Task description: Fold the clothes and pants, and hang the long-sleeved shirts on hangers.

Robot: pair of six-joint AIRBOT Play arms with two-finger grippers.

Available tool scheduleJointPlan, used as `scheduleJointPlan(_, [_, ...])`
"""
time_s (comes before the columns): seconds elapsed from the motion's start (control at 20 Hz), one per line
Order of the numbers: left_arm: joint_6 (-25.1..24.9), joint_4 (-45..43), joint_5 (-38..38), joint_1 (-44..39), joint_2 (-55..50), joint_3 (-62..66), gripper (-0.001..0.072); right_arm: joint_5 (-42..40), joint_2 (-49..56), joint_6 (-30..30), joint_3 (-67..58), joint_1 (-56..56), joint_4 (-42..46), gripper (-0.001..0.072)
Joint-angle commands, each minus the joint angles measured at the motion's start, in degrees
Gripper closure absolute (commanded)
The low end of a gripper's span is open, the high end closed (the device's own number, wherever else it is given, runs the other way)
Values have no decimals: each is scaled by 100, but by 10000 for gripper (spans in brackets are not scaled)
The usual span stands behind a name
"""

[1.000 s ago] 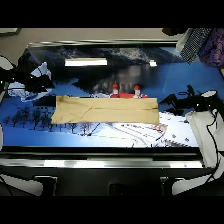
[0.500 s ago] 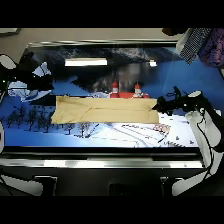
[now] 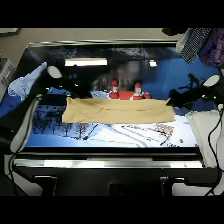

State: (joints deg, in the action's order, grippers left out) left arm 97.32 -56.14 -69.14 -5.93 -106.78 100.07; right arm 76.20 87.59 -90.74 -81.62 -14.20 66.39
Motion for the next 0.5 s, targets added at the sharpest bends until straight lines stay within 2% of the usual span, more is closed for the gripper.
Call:
scheduleJointPlan(0.0, [581,776,1093,-1296,-426,-57,692,496,-660,-461,-452,4,717,684])
scheduleJointPlan(0.25, [774,2096,2623,-2667,-848,-57,692,811,-1329,-511,-1025,4,796,684])
scheduleJointPlan(0.45, [774,3001,3947,-3176,-1150,-42,693,1034,-1650,-509,-1261,4,785,684])
